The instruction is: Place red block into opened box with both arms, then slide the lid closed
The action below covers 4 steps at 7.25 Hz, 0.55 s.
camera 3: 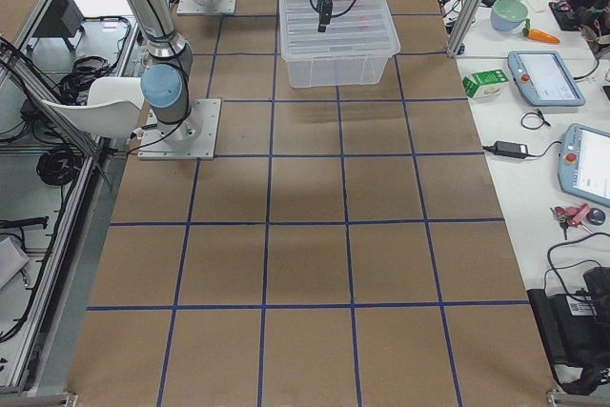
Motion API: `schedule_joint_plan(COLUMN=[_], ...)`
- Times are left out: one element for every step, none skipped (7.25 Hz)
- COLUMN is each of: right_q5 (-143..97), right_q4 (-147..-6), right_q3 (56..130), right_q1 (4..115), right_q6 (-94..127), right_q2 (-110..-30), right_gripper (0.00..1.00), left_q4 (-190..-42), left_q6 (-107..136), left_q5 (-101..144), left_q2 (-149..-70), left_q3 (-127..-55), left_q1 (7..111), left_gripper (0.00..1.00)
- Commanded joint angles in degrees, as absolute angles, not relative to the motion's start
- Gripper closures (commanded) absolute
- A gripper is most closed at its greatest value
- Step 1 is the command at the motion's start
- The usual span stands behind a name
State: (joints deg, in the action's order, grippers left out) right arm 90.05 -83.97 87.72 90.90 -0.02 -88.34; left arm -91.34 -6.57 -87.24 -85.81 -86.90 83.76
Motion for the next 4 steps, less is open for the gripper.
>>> schedule_joint_plan(right_q5=[90.4, 90.5, 90.6, 90.6], right_q4=[-84.0, -83.8, -83.7, -83.8], right_q3=[87.7, 87.7, 87.7, 87.7], right_q1=[89.1, 88.9, 89.1, 89.0], right_q6=[-0.4, -0.4, 0.3, 0.4], right_q2=[-88.6, -88.7, -88.9, -89.3], right_gripper=[0.00, 0.00, 0.00, 0.00], left_q4=[-91.3, -91.2, -91.3, -91.3], left_q6=[-6.5, -6.6, -6.6, -6.6], left_q5=[-87.3, -87.3, -87.4, -87.4], left_q2=[-85.8, -85.8, -85.8, -85.8], left_q3=[-87.0, -87.1, -87.3, -87.2], left_q1=[83.8, 83.8, 83.8, 83.8], left_gripper=[0.00, 0.00, 0.00, 0.00])
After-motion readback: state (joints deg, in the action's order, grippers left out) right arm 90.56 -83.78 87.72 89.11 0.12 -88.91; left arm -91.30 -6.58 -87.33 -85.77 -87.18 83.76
